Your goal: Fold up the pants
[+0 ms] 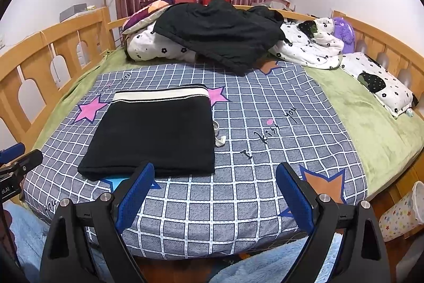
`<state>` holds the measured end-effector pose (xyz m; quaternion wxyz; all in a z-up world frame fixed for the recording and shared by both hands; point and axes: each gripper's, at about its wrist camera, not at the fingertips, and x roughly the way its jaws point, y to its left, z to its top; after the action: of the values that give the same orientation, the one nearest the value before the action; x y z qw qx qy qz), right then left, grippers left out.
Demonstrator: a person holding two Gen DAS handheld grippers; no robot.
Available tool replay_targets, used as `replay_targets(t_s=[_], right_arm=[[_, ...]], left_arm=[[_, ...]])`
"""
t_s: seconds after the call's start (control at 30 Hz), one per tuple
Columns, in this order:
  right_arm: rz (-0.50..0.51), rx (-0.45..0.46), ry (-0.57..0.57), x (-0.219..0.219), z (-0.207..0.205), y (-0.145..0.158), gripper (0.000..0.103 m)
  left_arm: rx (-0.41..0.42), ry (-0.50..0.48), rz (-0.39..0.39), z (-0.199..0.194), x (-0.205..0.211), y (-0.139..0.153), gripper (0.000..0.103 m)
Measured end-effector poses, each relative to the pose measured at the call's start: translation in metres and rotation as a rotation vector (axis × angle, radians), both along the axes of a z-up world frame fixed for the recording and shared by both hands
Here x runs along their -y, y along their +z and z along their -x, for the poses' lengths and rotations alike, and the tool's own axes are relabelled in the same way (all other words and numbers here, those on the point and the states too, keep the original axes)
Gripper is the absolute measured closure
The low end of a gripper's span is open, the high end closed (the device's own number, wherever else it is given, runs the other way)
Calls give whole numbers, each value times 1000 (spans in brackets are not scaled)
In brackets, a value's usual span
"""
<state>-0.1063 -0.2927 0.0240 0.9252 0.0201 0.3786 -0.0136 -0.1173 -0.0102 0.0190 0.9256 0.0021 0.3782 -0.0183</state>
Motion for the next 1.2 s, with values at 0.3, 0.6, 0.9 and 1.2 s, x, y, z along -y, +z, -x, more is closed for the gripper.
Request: replay_targets(t_s=[0.3, 0.6, 0.9, 1.2], right_arm=[[0, -1, 0, -1, 0, 0, 11], [1, -1, 0, -3, 0, 1, 11], [3, 0, 1, -2, 0, 1, 11], [5, 2, 6, -3, 0, 6, 11]], left_arm=[[-1, 1, 0, 0, 0, 0, 27], [0, 0, 1, 0, 2, -1, 27], [1, -1, 4, -1, 4, 0, 27], [4, -2, 4, 0, 5, 2, 27]])
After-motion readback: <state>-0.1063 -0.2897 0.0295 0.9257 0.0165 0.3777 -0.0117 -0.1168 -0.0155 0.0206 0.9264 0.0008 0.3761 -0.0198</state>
